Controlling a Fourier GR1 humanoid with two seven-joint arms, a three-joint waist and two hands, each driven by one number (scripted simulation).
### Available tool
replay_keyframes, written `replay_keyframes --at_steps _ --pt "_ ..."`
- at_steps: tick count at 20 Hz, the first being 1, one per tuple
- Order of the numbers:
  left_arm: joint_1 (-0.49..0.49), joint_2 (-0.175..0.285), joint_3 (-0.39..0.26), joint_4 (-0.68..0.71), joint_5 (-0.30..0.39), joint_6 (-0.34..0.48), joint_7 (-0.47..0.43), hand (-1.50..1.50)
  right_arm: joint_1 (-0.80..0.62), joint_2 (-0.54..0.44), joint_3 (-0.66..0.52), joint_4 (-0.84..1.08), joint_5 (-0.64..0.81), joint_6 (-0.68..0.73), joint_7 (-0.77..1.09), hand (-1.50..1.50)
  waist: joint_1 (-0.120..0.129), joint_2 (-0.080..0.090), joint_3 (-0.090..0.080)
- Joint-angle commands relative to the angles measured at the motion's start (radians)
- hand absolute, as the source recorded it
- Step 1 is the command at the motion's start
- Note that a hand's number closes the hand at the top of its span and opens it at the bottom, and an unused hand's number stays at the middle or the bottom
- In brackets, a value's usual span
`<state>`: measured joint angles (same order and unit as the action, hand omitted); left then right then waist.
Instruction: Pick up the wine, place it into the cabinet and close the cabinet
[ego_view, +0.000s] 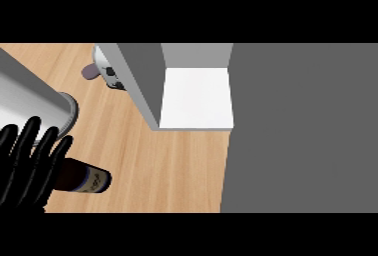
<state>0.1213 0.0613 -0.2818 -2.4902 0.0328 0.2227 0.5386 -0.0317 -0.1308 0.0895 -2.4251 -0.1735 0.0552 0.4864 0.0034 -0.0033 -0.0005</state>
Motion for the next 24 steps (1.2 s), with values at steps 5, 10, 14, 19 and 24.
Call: replay_keyframes --at_steps 5,10,14,19,24 --pt "0.157 0.017 0.198 -0.044 0.147 -0.103 -0.175 -1.5 0.047 0.008 -0.006 -0.113 -0.038 0.005 0.028 -1.5 0.0 0.0 -0.001" --pt "0.193 0.037 0.419 0.013 0.296 -0.167 -0.219 -1.5 -0.056 0.014 0.013 -0.128 -0.009 -0.057 0.132 -1.5 0.009 -0.002 -0.002" --pt "0.158 0.028 0.469 0.124 0.326 -0.22 -0.252 -1.5 -0.001 0.02 0.004 -0.073 -0.022 -0.005 0.029 -1.5 0.001 0.001 0.0" --pt "0.109 0.032 0.504 0.296 0.292 -0.26 -0.313 -1.5 0.065 0.035 0.051 -0.116 0.026 0.01 0.021 -1.5 -0.005 0.002 0.0" --pt "0.163 0.057 0.583 0.462 0.343 -0.39 -0.438 -1.5 -0.034 0.016 0.023 -0.161 -0.012 -0.042 0.163 -1.5 -0.003 0.002 0.0"
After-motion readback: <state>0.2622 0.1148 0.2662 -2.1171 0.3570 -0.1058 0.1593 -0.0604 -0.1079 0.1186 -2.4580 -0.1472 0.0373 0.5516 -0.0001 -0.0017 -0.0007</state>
